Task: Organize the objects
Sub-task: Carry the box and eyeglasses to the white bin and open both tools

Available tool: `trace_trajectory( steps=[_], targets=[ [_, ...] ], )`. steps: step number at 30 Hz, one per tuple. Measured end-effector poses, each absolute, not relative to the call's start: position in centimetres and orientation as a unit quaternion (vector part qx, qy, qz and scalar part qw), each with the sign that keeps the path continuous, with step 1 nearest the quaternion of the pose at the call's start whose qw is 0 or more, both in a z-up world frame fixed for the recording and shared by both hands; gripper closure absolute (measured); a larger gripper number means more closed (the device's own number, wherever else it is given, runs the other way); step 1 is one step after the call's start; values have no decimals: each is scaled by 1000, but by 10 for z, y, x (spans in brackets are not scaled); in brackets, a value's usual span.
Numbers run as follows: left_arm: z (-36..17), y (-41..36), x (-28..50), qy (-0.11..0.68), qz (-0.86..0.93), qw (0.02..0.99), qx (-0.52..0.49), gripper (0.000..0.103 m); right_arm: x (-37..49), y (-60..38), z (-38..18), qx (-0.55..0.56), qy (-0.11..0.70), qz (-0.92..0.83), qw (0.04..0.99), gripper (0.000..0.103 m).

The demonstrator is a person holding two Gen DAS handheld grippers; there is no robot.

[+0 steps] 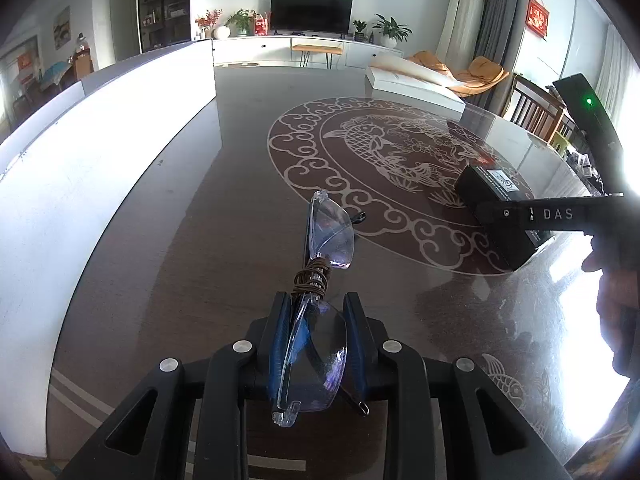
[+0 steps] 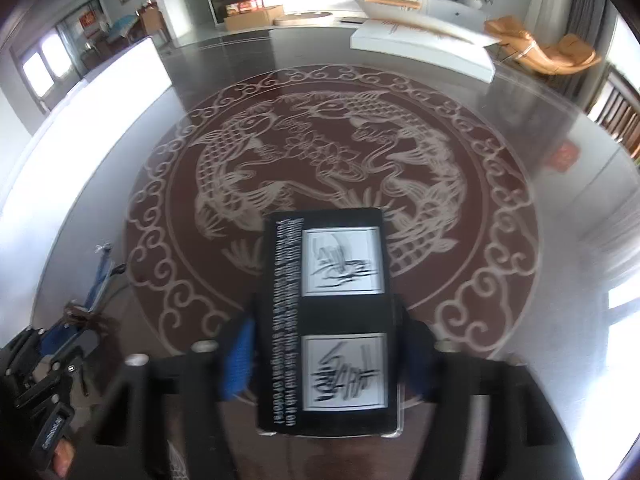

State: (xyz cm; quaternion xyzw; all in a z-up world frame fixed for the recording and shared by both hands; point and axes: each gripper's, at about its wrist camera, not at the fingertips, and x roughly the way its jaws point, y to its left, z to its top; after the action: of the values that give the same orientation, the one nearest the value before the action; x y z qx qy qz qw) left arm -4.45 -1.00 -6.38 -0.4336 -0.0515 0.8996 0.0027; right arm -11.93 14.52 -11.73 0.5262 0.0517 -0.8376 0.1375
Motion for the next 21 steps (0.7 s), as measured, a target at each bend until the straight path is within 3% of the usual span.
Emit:
trace_trajectory(
  steps=[11, 16, 21],
  targets=[
    [14, -74, 20, -178, 934, 21, -310, 76, -66, 109, -57, 479, -13, -847, 230, 44],
    [58, -150, 34, -202, 939, -58, -272, 76, -63, 19, -8, 431, -12, -845, 315, 44],
    [50, -240, 17, -211, 908, -159, -326, 76, -56, -104, 21, 393, 36, -828, 397, 44]
  ],
)
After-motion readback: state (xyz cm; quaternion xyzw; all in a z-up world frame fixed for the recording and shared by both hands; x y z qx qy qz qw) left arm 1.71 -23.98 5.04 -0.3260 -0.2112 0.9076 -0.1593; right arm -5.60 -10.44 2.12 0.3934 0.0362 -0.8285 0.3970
